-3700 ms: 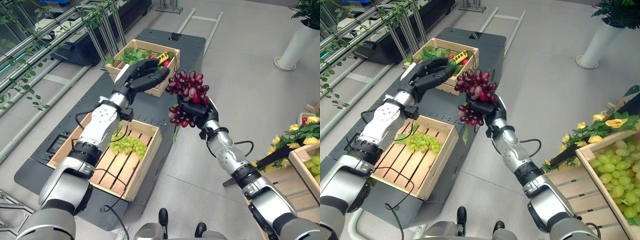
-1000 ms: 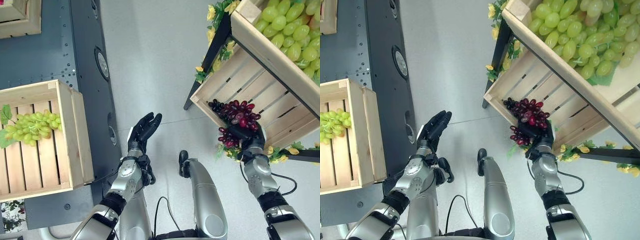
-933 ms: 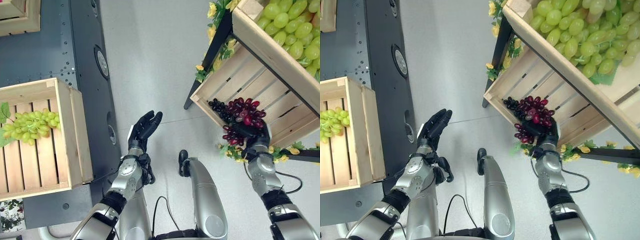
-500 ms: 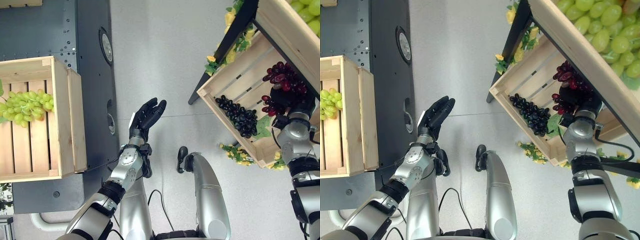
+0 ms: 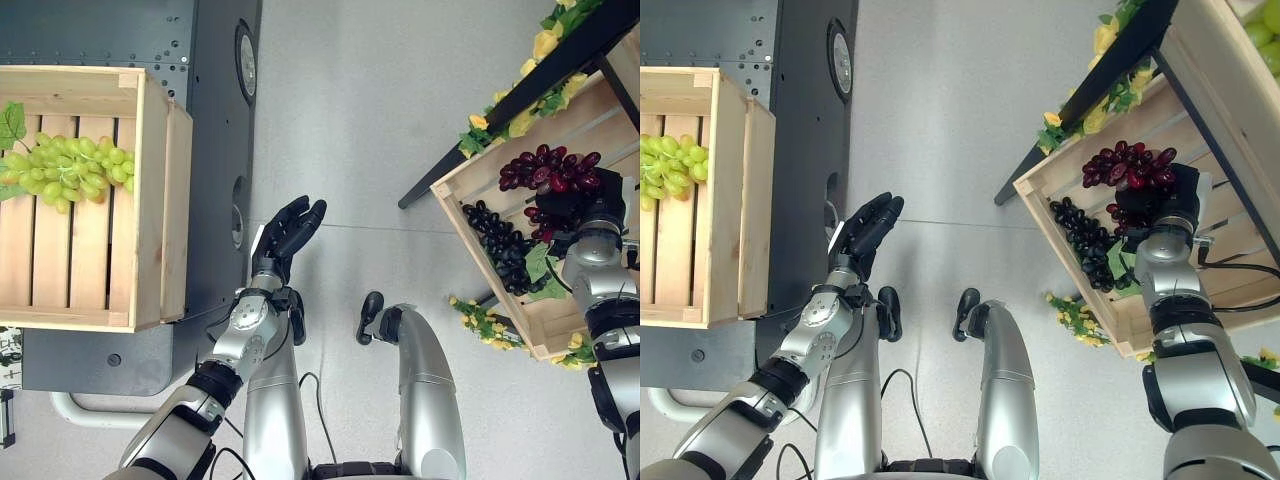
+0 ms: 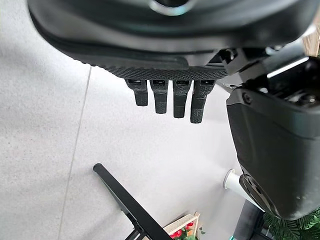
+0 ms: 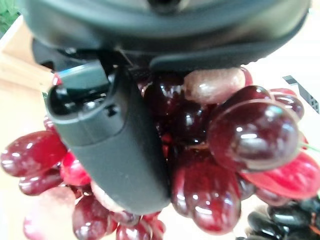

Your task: Pick up the fruits from the basket on one side to the basket on the other side

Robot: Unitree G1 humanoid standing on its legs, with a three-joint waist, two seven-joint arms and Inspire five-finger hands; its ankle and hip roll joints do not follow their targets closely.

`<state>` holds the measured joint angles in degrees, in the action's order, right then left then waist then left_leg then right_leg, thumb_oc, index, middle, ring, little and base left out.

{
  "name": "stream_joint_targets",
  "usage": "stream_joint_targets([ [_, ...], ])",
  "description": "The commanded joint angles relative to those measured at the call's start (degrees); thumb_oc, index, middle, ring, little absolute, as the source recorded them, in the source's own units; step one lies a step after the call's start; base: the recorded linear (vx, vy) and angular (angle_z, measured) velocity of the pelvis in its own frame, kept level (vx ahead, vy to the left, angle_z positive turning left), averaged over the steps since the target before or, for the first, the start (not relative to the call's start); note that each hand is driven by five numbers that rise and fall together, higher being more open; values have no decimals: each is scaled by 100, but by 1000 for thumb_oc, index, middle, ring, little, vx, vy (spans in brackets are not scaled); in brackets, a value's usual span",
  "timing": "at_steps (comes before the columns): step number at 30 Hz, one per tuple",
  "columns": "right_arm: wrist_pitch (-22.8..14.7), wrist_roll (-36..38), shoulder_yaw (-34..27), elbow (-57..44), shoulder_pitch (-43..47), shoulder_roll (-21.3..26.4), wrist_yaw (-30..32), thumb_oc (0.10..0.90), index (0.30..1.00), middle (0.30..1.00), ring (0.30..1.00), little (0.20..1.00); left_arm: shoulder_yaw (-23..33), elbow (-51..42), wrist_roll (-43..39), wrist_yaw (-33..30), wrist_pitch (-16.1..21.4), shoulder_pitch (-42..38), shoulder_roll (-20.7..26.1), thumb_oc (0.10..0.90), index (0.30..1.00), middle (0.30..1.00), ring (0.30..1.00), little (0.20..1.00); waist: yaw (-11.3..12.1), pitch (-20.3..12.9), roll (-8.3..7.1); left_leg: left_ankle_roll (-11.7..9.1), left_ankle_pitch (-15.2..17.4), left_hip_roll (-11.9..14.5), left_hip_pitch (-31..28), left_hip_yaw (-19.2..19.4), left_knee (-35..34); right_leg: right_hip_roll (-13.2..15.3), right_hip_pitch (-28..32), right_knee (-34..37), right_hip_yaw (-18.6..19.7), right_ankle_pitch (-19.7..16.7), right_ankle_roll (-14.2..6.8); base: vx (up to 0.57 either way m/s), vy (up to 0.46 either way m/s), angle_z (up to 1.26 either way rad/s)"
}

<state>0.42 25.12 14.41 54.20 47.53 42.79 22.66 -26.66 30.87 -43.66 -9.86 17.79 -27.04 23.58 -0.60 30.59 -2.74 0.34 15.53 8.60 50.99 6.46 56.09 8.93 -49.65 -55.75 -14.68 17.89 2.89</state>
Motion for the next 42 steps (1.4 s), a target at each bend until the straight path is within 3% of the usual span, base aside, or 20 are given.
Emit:
stream_joint_targets([
  [1, -131, -156, 8, -36, 403, 899, 236, 800, 900, 900, 900, 900, -154, -804, 8, 286, 536, -83, -118, 800, 900, 900, 900, 900, -61, -79, 59, 403, 1006, -210, -445, 585, 444, -129, 384, 358, -48, -326, -244, 13, 0, 4],
  [10, 24, -189, 23, 218, 316, 755, 327, 800, 900, 900, 900, 900, -142, -787, 60, 337, 481, -176, -89, 800, 900, 900, 900, 900, -35, -79, 15, 440, 1073, -187, -424, 566, 553, -111, 361, 246, -92, -287, -261, 8, -3, 1],
  [16, 490, -368, -14, 257, 254, 777, 533, 800, 900, 900, 900, 900, -158, -786, 57, 339, 496, -116, -92, 800, 900, 900, 900, 900, -54, -79, 17, 429, 1065, -170, -512, 594, 506, -123, 423, 265, -87, -270, -266, 0, 0, 0],
  [20, 605, -445, -23, 364, 248, 747, 605, 800, 900, 900, 900, 900, -162, -762, 46, 359, 512, -108, -123, 800, 900, 900, 900, 900, -64, -79, 37, 435, 1062, -160, -576, 621, 492, -126, 472, 272, -77, -241, -252, 0, 0, 0],
  [28, -59, -868, -21, -562, -234, 308, 528, 800, 900, 900, 900, 900, -68, -659, 99, 271, 540, 37, -320, 800, 900, 900, 900, 900, -149, -79, 71, 425, 972, -155, -953, 721, 271, -128, 767, 334, 0, -138, -228, 10, 22, 0],
  [34, -668, -1810, -2, -1966, -1355, -385, 844, 800, 900, 900, 900, 900, 109, -633, 262, 171, 550, 261, -442, 800, 900, 900, 900, 900, -292, -79, 80, 411, 810, -159, -1527, 831, -152, -106, 1239, 536, 91, -87, -247, 39, 34, -5],
  [37, -778, -2950, 104, -2804, -2015, -846, 1294, 800, 900, 900, 900, 900, 240, -658, 270, 115, 584, 379, -495, 800, 900, 900, 900, 900, -403, -79, 66, 394, 670, -170, -1939, 907, -607, -118, 1573, 805, 174, -120, -281, 39, 38, 4],
  [42, -1082, -3290, 234, -3204, -2614, -1232, 1549, 800, 900, 900, 900, 900, 345, -587, 292, 72, 713, 546, -587, 800, 900, 900, 900, 900, -473, -79, 79, 362, 491, -214, -2461, 979, -1257, -138, 1990, 1232, 251, -209, -323, 7, 9, -2],
])
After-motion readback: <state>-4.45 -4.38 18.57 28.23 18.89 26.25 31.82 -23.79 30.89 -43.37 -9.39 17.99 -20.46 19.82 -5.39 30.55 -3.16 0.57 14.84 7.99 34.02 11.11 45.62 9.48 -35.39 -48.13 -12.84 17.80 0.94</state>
